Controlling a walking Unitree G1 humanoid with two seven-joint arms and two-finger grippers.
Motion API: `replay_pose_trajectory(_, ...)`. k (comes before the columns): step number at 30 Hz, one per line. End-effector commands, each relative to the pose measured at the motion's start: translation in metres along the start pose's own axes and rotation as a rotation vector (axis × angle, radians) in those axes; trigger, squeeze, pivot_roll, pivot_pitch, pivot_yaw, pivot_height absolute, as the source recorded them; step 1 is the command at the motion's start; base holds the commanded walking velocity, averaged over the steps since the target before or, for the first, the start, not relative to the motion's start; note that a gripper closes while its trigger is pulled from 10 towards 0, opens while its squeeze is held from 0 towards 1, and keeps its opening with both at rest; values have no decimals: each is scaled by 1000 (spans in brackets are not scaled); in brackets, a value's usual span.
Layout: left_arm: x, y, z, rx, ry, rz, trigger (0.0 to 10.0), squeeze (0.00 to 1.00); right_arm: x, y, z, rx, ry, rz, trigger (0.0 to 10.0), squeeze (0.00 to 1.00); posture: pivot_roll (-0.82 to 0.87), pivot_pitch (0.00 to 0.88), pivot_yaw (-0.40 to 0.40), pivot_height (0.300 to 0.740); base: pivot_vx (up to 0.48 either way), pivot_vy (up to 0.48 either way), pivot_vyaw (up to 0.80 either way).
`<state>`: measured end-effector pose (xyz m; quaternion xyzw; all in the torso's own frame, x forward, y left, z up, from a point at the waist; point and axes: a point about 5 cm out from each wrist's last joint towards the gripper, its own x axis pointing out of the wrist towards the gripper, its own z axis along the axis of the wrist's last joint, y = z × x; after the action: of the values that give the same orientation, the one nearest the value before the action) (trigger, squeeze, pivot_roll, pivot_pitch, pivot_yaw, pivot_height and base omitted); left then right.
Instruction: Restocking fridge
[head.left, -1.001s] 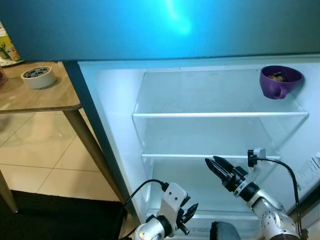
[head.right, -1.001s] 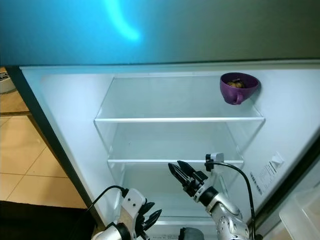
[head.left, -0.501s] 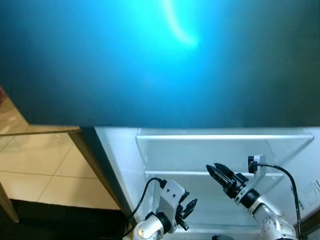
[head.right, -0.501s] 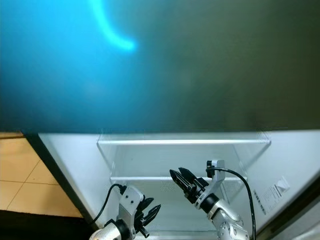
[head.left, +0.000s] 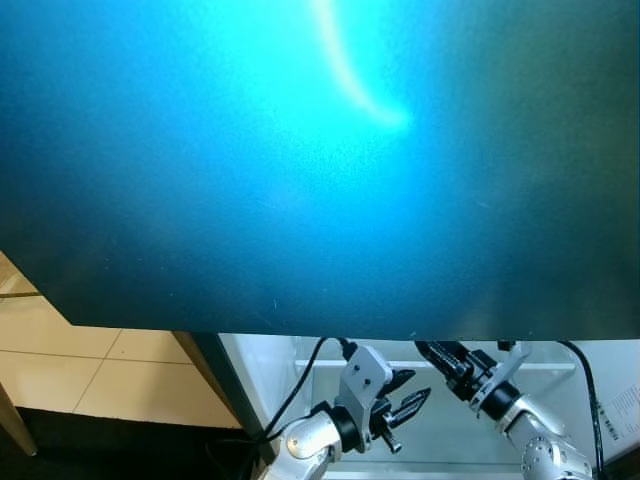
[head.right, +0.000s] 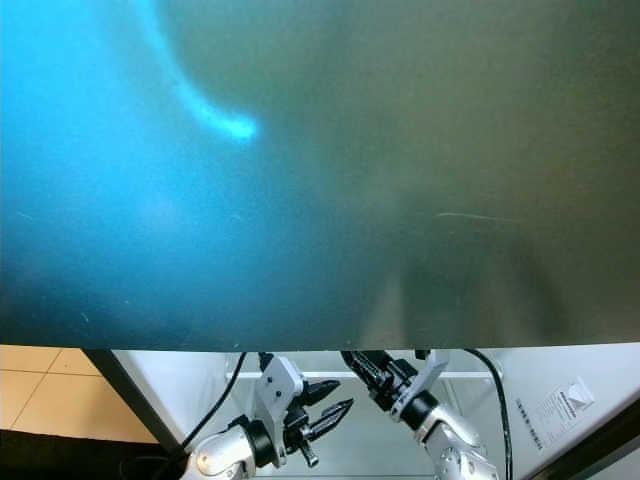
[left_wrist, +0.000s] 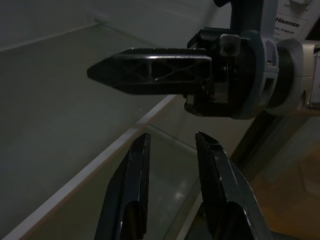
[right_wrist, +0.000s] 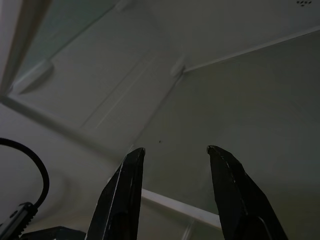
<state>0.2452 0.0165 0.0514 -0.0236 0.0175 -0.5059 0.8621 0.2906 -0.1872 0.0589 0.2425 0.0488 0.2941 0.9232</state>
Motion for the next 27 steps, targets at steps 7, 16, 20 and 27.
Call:
replay_pose_trajectory(7, 9, -22, -4, -66, 1, -49, 10000, 0, -5, -3, -4, 26, 12, -8, 10000, 0, -98, 71, 31, 604, 0, 0, 0)
replay_pose_trajectory(16, 10, -25, -3, -66, 8, -63, 10000, 0, -3, -5, -5, 23, 21, -45, 10000, 0, -101, 72, 35, 618, 0, 0, 0)
replay_pose_trajectory(20, 11, -22, 0, -80, -3, -37, 10000, 0, -3, -5, 0, 54, -30, -21, 10000, 0, -103, 74, 35, 618, 0, 0, 0)
replay_pose_trajectory(27, 10, -21, -4, -85, 18, -28, 10000, 0, -5, -5, 0, 64, -42, -7, 10000, 0, -96, 70, 31, 651, 0, 0, 0)
